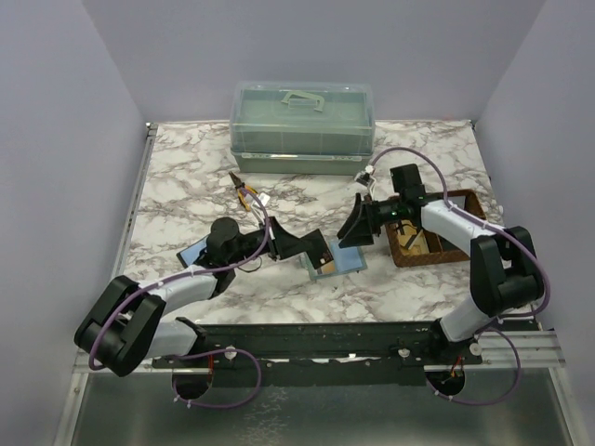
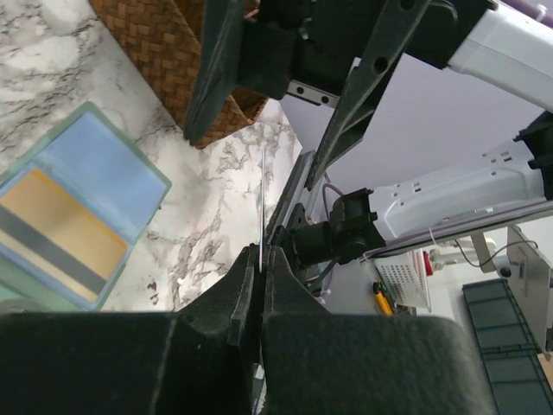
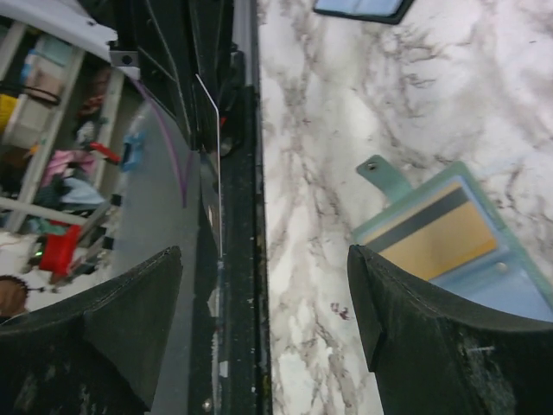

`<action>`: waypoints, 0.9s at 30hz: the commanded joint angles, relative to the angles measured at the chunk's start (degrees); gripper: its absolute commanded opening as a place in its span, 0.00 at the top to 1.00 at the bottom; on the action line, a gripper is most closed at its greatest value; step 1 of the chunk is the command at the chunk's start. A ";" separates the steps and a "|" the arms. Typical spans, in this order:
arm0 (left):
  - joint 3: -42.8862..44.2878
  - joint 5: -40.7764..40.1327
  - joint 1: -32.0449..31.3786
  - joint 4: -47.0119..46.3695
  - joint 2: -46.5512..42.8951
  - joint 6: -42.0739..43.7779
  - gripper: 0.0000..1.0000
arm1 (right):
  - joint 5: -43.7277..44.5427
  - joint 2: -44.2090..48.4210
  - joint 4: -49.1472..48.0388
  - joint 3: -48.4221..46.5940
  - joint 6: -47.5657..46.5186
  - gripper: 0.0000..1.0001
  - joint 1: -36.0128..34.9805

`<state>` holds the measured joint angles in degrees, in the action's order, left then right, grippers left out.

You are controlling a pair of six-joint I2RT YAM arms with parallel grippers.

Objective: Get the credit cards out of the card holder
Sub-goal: Place the credit card in the storage box.

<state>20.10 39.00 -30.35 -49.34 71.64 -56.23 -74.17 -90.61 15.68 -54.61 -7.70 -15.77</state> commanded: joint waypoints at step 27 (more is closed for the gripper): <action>6.29 -4.69 -6.84 -4.27 6.56 1.80 0.79 | -13.27 -5.46 7.58 -3.58 -2.32 1.00 -2.16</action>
<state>26.57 37.08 -36.88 -51.33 79.66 -54.76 -87.11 -94.83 10.28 -53.98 2.63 -17.78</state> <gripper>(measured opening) 0.123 0.007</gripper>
